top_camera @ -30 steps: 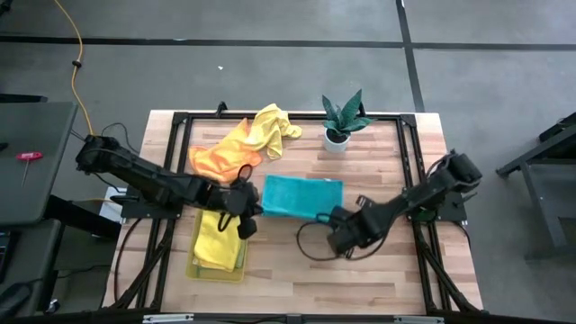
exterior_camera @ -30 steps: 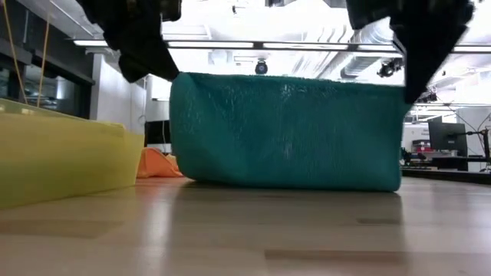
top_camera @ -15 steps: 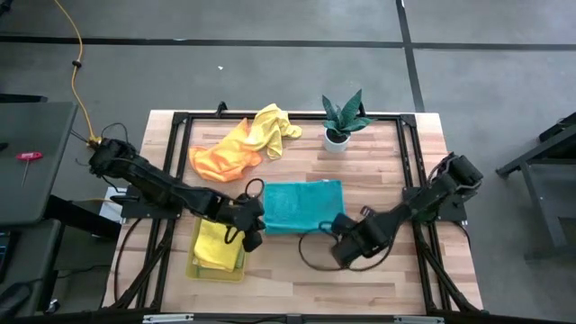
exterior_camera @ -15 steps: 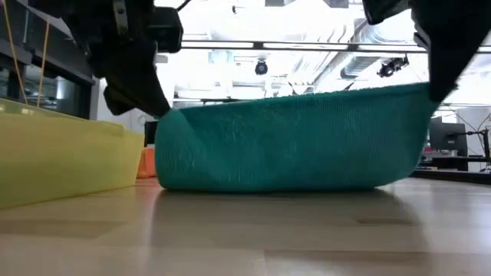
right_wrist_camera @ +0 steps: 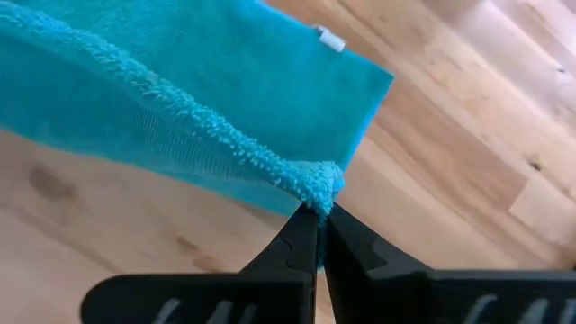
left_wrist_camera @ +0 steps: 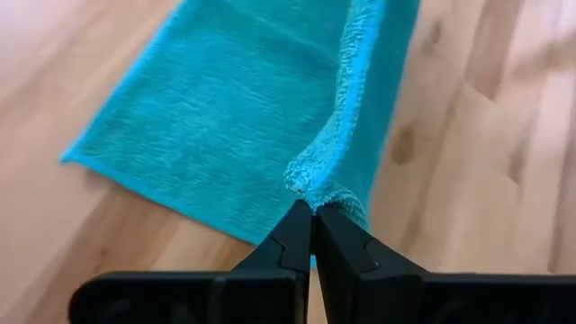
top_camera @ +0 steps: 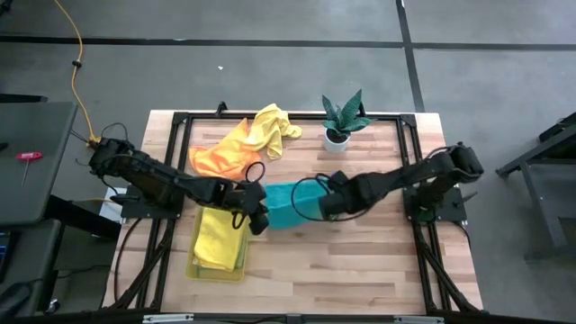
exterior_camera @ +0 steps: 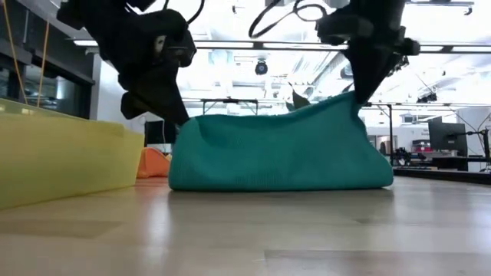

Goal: Fold microfiber towels
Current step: Fold the blue microfiber cloth

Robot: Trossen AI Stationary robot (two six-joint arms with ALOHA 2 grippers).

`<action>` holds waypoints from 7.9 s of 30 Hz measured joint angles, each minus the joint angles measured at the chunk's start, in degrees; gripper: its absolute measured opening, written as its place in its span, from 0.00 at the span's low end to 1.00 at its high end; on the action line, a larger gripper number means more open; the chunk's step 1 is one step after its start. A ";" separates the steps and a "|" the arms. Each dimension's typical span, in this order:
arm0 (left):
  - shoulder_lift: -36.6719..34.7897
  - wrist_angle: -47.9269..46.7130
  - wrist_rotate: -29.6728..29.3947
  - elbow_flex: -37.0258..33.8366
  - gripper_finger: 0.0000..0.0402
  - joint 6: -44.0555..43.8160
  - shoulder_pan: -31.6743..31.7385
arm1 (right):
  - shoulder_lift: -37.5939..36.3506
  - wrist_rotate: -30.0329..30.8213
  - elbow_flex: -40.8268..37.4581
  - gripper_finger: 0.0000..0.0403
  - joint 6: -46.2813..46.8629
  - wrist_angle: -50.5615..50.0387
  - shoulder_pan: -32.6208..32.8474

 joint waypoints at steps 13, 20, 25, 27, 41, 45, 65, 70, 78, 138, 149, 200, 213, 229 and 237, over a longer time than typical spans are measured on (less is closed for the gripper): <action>0.42 -0.25 -4.20 0.02 0.00 -0.50 3.56 | -0.18 -8.85 -10.78 0.00 -8.69 10.83 -11.88; 2.91 -0.21 -5.61 0.02 0.00 -0.56 5.17 | -0.23 -6.56 -12.41 0.00 -8.79 13.71 -14.25; 5.83 0.98 -3.84 0.02 0.00 -0.50 5.72 | -0.23 -6.09 -12.44 0.00 -10.06 13.66 -16.55; 6.72 2.00 -3.84 0.02 0.00 -0.54 5.68 | -0.23 -6.42 -12.44 0.00 -10.21 13.53 -17.18; 6.88 0.58 -5.43 0.02 0.09 1.78 7.18 | -0.27 -5.70 -12.46 0.08 -9.79 13.78 -17.84; 5.51 -3.30 -5.46 0.02 0.19 4.62 9.27 | -0.27 -3.42 -12.46 0.20 -10.07 13.77 -18.26; -29.84 23.16 -4.69 -12.35 0.37 17.58 4.84 | -23.77 -13.54 -30.95 0.46 -16.01 20.86 -17.62; -37.07 40.48 -4.69 -18.76 0.37 17.60 0.97 | -31.44 -13.25 -38.00 0.46 -8.36 29.58 -18.38; -42.34 44.58 -5.40 -19.47 0.37 17.60 0.19 | -27.26 -18.34 -41.68 0.46 -10.81 40.54 -21.49; -42.45 41.82 -10.13 -19.47 0.37 18.47 0.30 | -11.37 -12.56 -38.26 0.00 -5.52 26.10 -17.88; -42.45 41.83 -10.58 -19.47 0.37 18.47 0.30 | -31.15 -13.21 -51.17 0.00 9.72 17.47 -11.48; -42.45 38.81 -13.16 -19.45 0.37 18.03 0.30 | -37.10 -1.86 -35.91 0.00 9.19 27.39 -10.54; -42.45 38.35 -13.15 -19.45 0.37 18.03 0.30 | -21.84 -3.48 -35.49 0.00 9.04 49.71 -6.61; -42.40 37.97 -13.24 -19.45 0.37 18.01 0.30 | -5.23 -4.95 -25.97 0.00 11.07 54.26 -4.53; -42.42 37.97 -13.39 -19.45 0.37 17.99 0.30 | -0.11 -7.47 -23.62 0.00 12.82 55.03 -4.55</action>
